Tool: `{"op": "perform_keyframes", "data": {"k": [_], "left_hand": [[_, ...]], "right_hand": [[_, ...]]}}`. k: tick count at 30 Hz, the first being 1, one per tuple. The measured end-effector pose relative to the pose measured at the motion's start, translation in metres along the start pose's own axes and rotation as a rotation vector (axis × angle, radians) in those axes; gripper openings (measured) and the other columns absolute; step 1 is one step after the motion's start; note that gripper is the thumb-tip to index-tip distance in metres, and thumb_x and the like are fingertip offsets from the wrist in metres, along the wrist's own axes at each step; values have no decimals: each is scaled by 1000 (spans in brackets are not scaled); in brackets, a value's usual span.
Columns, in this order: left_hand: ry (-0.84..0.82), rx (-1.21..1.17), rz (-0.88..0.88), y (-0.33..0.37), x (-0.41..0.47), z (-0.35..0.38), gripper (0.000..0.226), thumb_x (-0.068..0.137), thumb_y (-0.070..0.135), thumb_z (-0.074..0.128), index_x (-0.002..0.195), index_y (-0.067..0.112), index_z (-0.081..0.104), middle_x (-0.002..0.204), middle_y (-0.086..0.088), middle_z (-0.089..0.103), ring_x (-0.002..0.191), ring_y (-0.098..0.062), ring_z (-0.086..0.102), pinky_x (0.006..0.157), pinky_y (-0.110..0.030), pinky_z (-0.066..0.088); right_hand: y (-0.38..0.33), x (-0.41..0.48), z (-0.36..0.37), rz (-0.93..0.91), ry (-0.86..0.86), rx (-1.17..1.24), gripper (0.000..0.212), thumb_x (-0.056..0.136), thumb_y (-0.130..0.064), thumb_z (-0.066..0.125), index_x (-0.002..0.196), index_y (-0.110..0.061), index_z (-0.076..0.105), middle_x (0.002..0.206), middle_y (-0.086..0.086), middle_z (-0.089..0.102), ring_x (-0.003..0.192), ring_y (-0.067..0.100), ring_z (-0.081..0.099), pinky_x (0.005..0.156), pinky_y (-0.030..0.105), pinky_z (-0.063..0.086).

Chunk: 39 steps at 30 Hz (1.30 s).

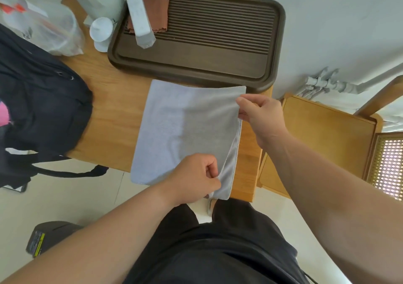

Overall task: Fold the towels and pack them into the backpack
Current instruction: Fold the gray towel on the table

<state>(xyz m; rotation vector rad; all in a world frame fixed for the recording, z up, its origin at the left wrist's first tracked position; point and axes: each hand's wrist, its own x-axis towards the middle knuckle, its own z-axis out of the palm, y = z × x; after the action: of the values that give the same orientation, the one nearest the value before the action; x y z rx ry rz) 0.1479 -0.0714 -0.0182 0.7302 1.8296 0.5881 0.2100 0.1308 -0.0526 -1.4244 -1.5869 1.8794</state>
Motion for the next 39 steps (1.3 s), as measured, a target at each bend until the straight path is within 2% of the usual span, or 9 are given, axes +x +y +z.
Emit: {"op": "perform_keyframes", "data": {"k": [3,11,16,22,25,30,34,36,39], "left_hand": [[-37,103,-2,-8,20,28,20,85,4,64,75,19,55,64,5,55,63,-15,62,65,-36,59],[-100,212,-20,-28,45,53,4,94,20,65,92,20,62,77,5,64,73,-13,65,60,-21,47],[-160,80,-89,-27,41,48,16,100,34,55,105,23,64,86,9,65,83,-11,64,74,-26,54],[383,483,60,-46,39,3,32,89,38,64,116,21,59,113,2,58,106,-24,55,88,-35,48],[375,751,-97,-59,44,-24,74,86,59,59,149,33,33,161,-5,21,143,-31,26,114,-46,29],[70,879,-203,-94,40,-45,113,78,80,52,154,38,-20,160,-1,-37,151,-34,-20,122,-57,11],[52,1106,-161,-83,34,-44,104,76,89,36,156,32,4,163,-14,2,147,-41,17,116,-56,22],[41,1183,-114,-69,38,-52,85,81,87,29,144,30,29,142,-10,36,124,-34,45,101,-49,38],[94,1048,-30,-55,55,-75,58,92,70,37,129,25,43,124,-5,50,114,-29,53,91,-42,45]], "right_hand": [[21,7,-5,90,-35,-160,38,89,-34,73,122,-15,69,109,0,70,94,16,69,87,35,60],[31,13,-6,76,-94,-323,54,94,-38,64,143,-16,53,144,1,53,128,20,52,107,45,48],[38,14,-7,-57,-71,-517,49,96,-39,61,138,-15,56,141,0,49,117,13,50,99,29,41],[39,-1,5,-390,-35,-1183,66,92,-53,52,151,-30,34,160,4,20,147,31,19,117,49,25],[47,-3,20,-398,-354,-1461,88,88,-72,47,158,-41,2,166,2,-16,153,34,-14,122,59,4],[62,-5,18,-307,-459,-1551,116,73,-86,51,153,-43,-21,160,0,-35,148,34,-30,118,66,-2],[61,-15,13,-330,-448,-1572,117,69,-85,58,155,-44,-10,164,0,-25,151,34,-22,119,65,-4],[57,-19,12,-391,-401,-1544,96,74,-82,55,153,-44,17,166,2,4,152,34,0,120,62,2],[47,-14,15,-475,-217,-1468,58,89,-67,48,136,-33,50,145,0,42,138,28,33,117,52,20]]}}
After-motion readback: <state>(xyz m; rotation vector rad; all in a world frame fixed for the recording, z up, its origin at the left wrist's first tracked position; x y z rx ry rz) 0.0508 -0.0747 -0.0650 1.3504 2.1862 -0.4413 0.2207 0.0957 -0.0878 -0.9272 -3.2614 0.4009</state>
